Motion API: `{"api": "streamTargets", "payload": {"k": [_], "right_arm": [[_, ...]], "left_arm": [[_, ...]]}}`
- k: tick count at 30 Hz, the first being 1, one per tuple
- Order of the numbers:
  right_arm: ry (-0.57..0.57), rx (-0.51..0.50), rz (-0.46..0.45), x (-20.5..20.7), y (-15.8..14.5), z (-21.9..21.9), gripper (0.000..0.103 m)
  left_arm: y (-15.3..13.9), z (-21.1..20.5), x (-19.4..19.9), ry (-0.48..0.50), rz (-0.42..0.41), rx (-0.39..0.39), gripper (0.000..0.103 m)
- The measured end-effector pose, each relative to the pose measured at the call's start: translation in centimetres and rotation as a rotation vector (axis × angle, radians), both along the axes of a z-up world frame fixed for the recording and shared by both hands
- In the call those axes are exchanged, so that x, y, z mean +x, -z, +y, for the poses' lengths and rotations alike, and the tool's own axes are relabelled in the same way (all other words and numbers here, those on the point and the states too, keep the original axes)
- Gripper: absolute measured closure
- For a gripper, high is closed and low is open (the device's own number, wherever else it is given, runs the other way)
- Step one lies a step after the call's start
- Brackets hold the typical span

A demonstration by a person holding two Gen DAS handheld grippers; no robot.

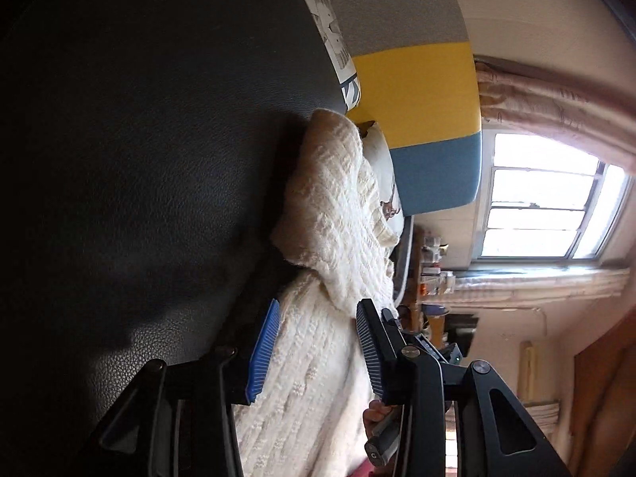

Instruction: Fold clothes

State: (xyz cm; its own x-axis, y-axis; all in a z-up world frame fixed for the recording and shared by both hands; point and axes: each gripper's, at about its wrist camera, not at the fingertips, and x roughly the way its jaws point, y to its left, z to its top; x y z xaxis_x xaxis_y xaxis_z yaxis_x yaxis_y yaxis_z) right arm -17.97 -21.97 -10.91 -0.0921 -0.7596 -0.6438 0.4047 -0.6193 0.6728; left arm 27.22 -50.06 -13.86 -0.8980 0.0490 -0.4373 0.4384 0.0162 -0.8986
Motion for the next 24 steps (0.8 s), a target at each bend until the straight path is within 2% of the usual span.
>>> {"api": "streamTargets", "payload": {"k": [4,8,15,20,24], "right_arm": [[-0.061,0.004,0.071,-0.1,-3.6,-1.5,0.099],[-0.098,0.031,0.129,0.1,-6.3,-2.4,0.099],[-0.156,-0.008,0.223,0.2,-11.8,-3.7,0.099],[-0.184,-0.033,0.275,0.2,-15.8,-5.2,0.099],[-0.224,-0.057,0.314,0.8,-18.7,-6.7,0.099]], "left_arm": [[0.8,0.0,0.1,-0.045,0.032,0.063,0.063],[0.9,0.1,-1.6,-0.086,0.072,0.121,0.063],[1.2,0.2,-4.6,-0.157,0.138,0.221,0.057],[0.9,0.2,-6.9,-0.151,0.145,0.253,0.055],[0.3,1.2,-9.1,-0.120,0.133,0.241,0.051]]}}
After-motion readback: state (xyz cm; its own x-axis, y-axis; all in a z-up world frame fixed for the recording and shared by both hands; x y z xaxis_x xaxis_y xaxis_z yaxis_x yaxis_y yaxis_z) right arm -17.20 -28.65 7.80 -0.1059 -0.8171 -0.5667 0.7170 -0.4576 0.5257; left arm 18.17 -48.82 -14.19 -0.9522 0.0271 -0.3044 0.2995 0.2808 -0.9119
